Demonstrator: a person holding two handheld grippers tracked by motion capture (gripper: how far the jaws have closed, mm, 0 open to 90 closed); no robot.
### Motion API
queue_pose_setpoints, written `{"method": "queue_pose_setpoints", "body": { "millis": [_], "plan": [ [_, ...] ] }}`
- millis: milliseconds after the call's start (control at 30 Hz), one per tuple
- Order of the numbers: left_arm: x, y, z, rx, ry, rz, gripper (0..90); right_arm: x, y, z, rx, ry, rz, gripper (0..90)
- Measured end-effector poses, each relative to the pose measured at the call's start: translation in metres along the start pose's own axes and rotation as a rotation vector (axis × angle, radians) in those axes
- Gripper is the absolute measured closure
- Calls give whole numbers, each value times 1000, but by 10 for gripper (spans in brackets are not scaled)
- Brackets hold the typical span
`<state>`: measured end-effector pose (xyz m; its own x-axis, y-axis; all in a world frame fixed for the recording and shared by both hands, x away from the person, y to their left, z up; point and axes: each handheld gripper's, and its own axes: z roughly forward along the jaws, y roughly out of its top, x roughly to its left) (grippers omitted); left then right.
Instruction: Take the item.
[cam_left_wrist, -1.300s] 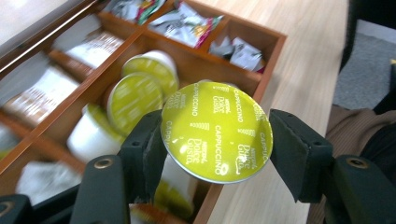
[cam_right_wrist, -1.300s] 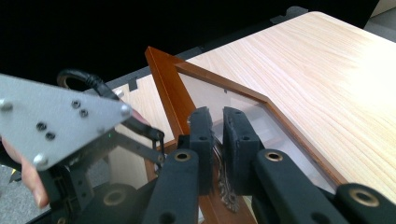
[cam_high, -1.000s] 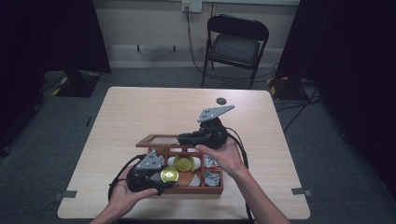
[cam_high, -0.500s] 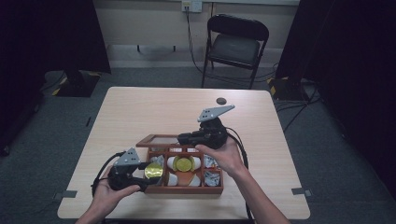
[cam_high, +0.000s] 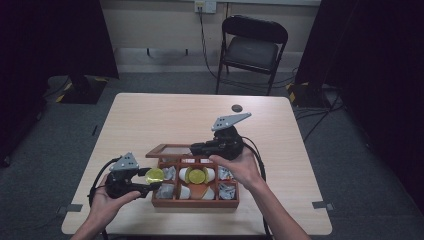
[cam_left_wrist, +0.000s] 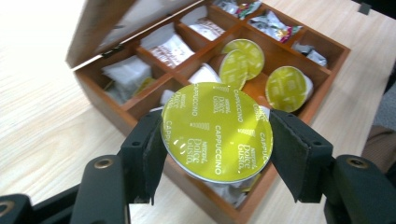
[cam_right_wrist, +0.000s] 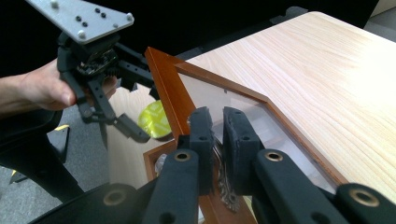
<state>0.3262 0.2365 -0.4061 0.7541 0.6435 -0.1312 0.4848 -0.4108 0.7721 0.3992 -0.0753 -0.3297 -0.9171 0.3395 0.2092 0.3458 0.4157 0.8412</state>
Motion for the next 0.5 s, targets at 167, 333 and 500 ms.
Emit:
{"method": "queue_pose_setpoints", "body": {
  "millis": [167,333,500],
  "plan": [
    [13,-1,-5,-12,-1,-46,389,0,0,0,0,0,0,823],
    [37,-1,-8,-6,63,-74,389,0,0,0,0,-1,0,823],
    [51,2,-7,-3,99,-89,389,0,0,0,0,-1,1,823]
  ]
}}
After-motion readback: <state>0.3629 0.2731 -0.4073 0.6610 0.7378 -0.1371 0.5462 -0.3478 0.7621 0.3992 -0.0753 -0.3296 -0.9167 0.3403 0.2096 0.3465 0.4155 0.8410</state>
